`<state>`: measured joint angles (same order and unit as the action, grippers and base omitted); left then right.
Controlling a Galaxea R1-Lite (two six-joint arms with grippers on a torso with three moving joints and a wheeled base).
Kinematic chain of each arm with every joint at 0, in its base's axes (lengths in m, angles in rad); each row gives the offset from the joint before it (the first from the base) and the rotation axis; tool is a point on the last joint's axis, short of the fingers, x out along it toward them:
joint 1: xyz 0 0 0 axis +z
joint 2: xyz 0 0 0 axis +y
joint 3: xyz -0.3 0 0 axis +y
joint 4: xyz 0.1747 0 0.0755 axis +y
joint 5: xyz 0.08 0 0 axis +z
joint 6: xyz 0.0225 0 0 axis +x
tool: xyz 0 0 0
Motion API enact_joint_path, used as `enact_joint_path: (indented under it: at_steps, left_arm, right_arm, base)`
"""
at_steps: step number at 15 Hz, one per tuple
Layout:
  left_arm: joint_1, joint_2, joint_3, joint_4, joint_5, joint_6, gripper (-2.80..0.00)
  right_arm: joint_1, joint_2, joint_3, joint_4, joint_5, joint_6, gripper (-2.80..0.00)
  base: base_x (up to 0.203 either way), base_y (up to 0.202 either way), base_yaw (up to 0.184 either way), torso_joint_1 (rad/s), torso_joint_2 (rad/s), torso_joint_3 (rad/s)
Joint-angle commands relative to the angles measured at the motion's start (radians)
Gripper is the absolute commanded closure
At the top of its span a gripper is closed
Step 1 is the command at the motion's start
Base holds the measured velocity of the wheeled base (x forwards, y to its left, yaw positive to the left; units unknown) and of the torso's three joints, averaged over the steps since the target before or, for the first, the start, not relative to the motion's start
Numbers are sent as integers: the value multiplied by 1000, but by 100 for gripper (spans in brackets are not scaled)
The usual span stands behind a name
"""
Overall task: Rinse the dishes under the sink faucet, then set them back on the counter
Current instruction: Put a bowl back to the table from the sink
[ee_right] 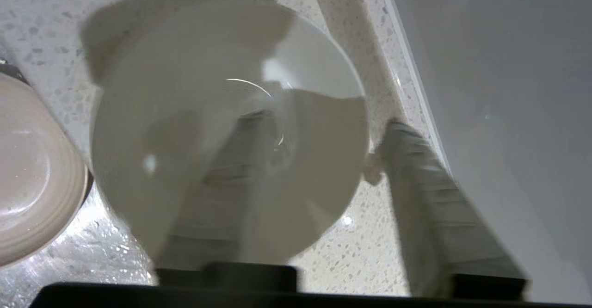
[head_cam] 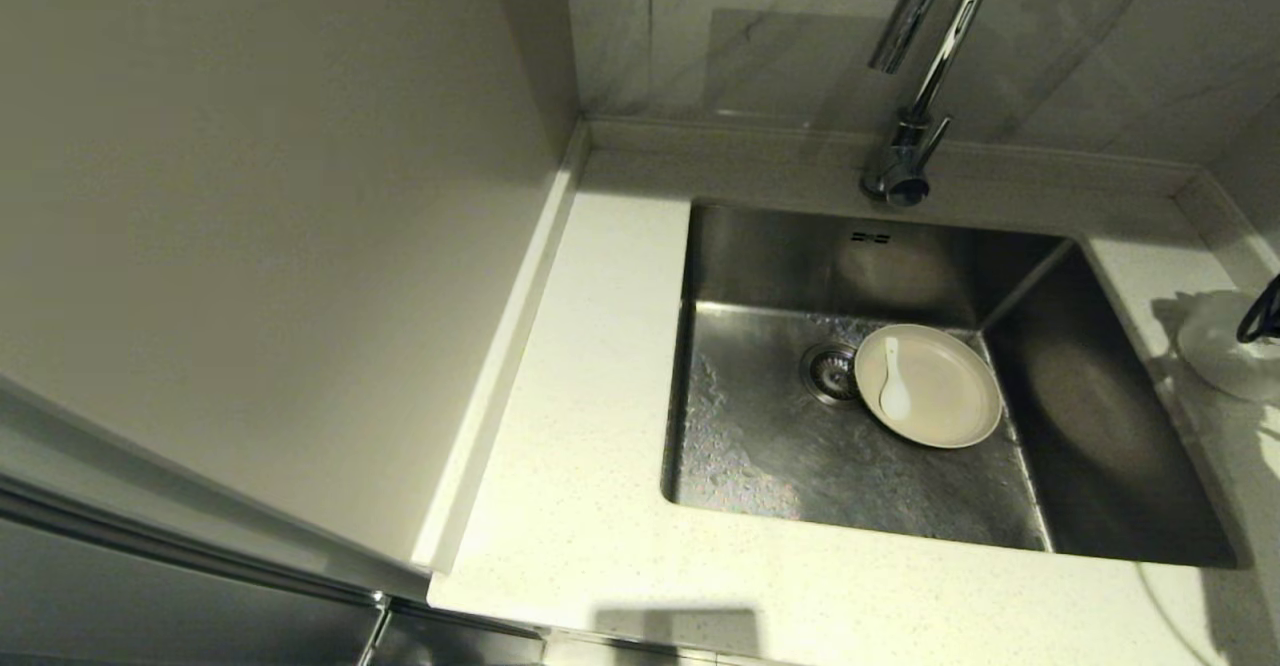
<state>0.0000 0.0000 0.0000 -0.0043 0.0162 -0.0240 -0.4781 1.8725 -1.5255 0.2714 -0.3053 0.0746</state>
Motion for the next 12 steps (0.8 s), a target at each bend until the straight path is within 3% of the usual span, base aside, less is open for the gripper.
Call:
enact_joint_path:
  at_steps: [1, 4, 6, 10, 12]
  left_arm:
    - [0, -3, 0, 0, 1, -1, 0]
    - [0, -3, 0, 0, 1, -1, 0]
    - [0, -3, 0, 0, 1, -1, 0]
    - [0, -3, 0, 0, 1, -1, 0]
    - [0, -3, 0, 0, 1, -1, 0]
  right_arm:
    - [-1, -13, -8, 0, -1, 1, -280]
    - [10, -53, -35, 1, 0, -6, -280]
    - [64, -99, -42, 0, 2, -11, -280]
    - [296, -193, -3, -3, -8, -79, -280]
    - [443, -200, 12, -3, -74, -98, -280]
  base:
    - [0, 0, 0, 0, 0, 0]
    - [0, 0, 0, 0, 0, 0]
    - [0, 0, 0, 0, 0, 0]
    - [0, 0, 0, 0, 0, 0]
    - [0, 0, 0, 0, 0, 0]
